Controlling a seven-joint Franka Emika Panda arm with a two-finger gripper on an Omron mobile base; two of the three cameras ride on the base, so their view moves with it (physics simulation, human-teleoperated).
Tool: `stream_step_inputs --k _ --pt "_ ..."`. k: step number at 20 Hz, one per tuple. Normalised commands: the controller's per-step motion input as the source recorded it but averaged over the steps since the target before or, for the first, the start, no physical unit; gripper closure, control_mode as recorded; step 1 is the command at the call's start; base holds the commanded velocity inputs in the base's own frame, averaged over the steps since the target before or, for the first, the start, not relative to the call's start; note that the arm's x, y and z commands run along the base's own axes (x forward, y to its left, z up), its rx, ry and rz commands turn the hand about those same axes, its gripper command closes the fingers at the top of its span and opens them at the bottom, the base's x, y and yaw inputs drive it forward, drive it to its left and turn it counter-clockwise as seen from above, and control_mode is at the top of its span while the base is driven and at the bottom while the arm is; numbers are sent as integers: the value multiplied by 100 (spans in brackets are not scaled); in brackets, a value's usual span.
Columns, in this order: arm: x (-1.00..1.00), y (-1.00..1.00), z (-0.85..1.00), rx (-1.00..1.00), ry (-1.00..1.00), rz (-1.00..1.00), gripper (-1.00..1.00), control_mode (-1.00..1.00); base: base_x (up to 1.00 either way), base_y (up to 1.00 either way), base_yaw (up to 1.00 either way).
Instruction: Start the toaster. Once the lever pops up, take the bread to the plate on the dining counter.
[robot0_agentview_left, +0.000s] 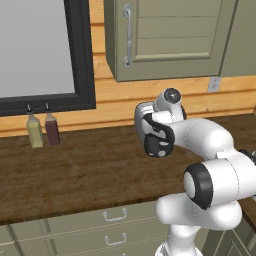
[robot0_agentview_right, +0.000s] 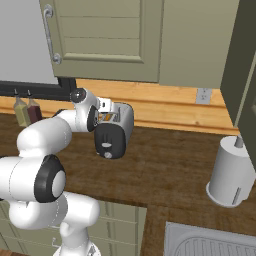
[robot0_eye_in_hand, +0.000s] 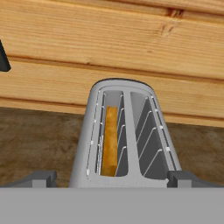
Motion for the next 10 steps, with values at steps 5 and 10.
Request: stream_step_inputs --k 5,10 --pt "0 0 0 0 0 0 -100 -100 0 0 0" --pt "0 0 0 0 0 0 -100 -100 0 0 0"
